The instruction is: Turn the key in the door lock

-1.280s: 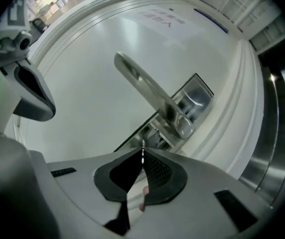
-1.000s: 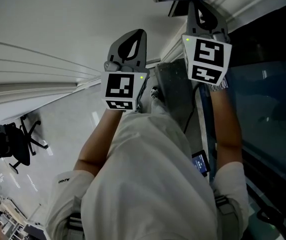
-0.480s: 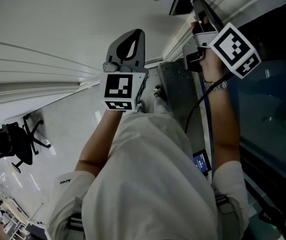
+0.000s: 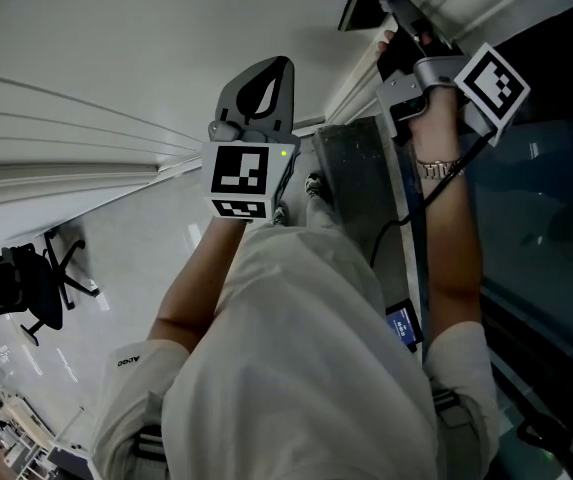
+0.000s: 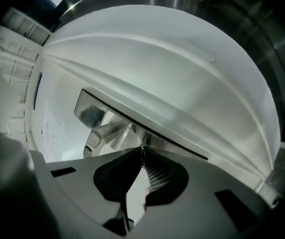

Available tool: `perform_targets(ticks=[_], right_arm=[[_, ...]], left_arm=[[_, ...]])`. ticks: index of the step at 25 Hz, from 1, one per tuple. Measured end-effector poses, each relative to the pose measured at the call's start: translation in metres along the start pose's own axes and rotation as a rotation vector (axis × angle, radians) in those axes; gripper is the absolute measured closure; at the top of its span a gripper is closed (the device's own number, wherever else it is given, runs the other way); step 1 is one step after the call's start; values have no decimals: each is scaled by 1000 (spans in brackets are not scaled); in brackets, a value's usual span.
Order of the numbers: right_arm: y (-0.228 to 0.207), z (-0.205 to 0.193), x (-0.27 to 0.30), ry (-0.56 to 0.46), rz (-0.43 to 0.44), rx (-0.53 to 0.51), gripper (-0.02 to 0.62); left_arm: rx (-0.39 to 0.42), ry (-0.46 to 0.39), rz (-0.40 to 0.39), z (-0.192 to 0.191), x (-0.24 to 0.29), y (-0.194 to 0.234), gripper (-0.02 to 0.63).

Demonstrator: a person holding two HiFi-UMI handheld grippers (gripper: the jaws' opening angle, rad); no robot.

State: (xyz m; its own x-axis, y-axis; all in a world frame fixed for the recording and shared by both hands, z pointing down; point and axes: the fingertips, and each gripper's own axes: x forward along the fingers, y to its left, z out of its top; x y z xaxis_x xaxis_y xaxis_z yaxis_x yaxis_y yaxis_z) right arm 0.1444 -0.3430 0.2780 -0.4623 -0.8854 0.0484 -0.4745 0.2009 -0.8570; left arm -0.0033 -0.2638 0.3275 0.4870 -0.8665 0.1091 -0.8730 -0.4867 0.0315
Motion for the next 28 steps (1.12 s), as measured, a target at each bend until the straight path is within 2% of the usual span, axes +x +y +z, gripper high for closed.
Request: perform_targets(ticks=[4, 6, 8, 12, 19, 25, 28], right_arm=[[2, -5, 1, 62, -22, -202, 567], [4, -10, 1, 88, -47, -351, 522], [7, -14, -1, 103, -88, -573, 474], [11, -22, -5, 134, -191, -1063, 451], [14, -23, -3, 142, -321, -1559, 451], [10, -28, 3, 179, -450, -2109, 451], [10, -34, 8, 164, -477, -2311, 451]], left_arm=[[1, 0, -6, 0, 0, -3, 597], [0, 0, -6, 0, 0, -3, 597], [-3, 0, -5, 0, 0, -3, 597], [-7, -4, -8, 0, -1, -6, 597], [-10, -16, -11, 2, -2, -9, 597], [-14, -19, -5, 2, -6, -6, 597], [-15, -17, -1, 0, -6, -4, 597]])
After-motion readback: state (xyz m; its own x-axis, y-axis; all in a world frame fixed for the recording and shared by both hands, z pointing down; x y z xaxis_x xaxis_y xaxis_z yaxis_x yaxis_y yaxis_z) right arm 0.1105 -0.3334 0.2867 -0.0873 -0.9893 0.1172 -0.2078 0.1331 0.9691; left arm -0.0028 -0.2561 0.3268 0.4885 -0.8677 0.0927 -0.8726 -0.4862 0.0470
